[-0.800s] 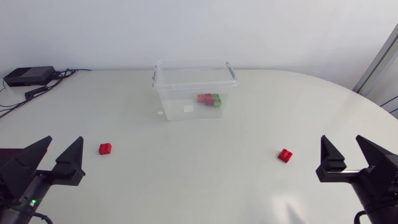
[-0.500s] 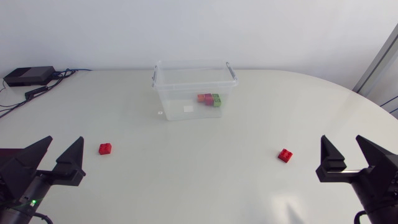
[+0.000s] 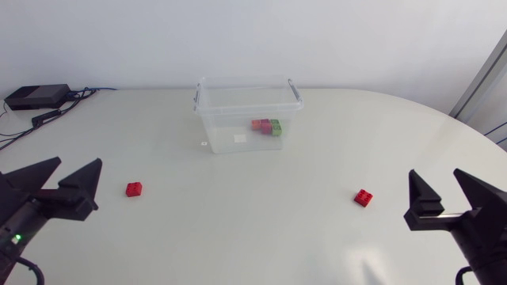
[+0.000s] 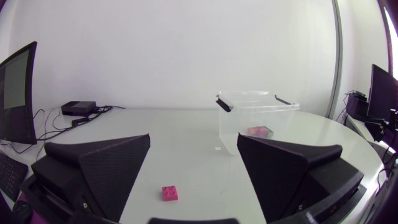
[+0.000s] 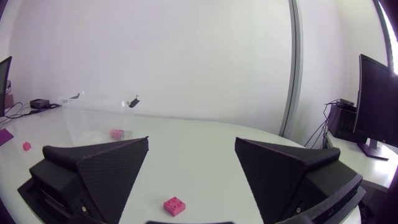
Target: Place the duplo bricks in the container
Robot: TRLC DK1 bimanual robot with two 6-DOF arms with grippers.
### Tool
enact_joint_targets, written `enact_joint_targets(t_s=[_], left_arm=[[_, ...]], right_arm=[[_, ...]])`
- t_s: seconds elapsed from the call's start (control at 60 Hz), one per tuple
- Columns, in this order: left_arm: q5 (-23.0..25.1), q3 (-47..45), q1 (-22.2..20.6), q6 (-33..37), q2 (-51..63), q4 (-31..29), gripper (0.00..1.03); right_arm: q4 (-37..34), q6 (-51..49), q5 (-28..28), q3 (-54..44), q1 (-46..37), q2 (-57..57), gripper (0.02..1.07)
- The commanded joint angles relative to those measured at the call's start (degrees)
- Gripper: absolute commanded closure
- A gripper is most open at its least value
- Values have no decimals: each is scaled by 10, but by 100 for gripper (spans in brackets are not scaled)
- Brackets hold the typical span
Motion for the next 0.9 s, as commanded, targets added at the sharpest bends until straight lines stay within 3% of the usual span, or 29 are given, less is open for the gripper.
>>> enact_joint_targets(t_s=[0.0,0.083,0.217,0.3,0.467,0.533,0.6,0.633,0.667,0.767,0.883], left_arm=[[0,59,-5,-18,67,-18,6],[0,113,-5,-34,137,-54,6],[2,237,2,-75,306,-166,6],[2,315,5,-70,420,-246,6],[4,429,26,-69,583,-333,6],[8,501,34,-74,678,-411,7],[65,545,67,-99,749,-463,10],[131,552,88,-104,769,-463,10],[160,553,96,-106,778,-450,10],[159,568,96,-113,814,-421,9],[119,568,90,-112,861,-393,5]], right_arm=[[-3,-7,-2,43,5,40,6],[-7,-7,-2,80,8,99,6],[-34,-6,-4,149,9,194,6],[-58,-6,-3,187,6,232,6],[-98,-1,-5,242,1,290,6],[-111,5,-17,255,-2,304,6],[-116,8,-28,261,-9,305,6],[-123,8,-28,264,-9,306,6],[-126,14,-30,267,-9,308,6],[-141,19,-33,279,-11,326,6],[-147,37,-57,283,-32,345,6]])
